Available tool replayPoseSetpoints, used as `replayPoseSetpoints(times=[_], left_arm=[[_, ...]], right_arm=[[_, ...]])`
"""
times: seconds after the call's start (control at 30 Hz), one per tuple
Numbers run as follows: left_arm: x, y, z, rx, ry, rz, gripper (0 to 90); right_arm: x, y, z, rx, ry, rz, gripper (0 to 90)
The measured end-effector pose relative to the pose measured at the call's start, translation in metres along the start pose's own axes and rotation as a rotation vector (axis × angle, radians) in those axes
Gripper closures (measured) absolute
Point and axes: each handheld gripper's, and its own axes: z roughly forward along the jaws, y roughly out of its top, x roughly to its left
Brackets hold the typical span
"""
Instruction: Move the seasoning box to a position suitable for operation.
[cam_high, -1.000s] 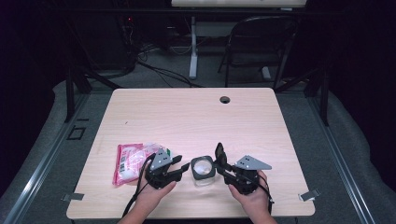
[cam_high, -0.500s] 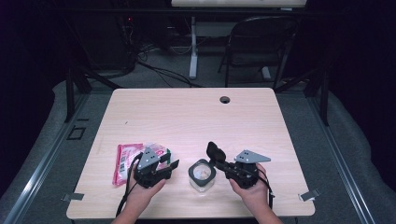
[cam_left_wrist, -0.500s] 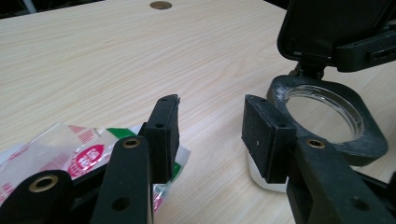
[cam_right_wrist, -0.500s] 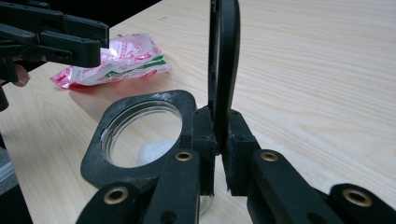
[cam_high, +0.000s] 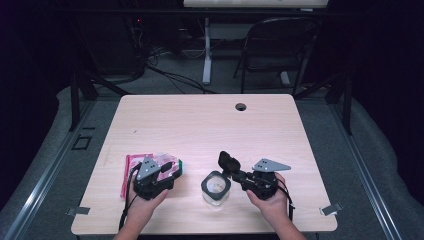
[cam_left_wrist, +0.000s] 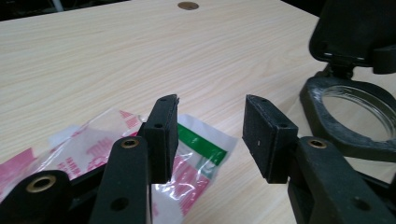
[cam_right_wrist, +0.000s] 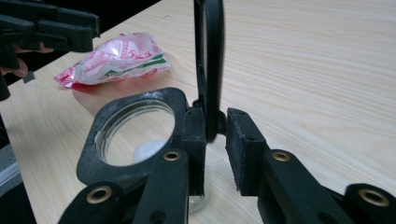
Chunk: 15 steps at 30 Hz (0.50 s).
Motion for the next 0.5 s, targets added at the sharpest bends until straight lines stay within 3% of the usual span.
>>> replayPoseSetpoints(times=[0.27,0.5], left_arm=[[0.013,-0.002,-0.007,-0.017,0.037,-0.030,54.5],[0.019,-0.006,-0.014,-0.010,0.060,-0.034,51.6]], right_arm=[[-0.004,0.000,-0.004,-0.006,-0.006,0.031,84.3],[-0.013,0.008,0.005,-0.013,-0.012,0.054,82.7]])
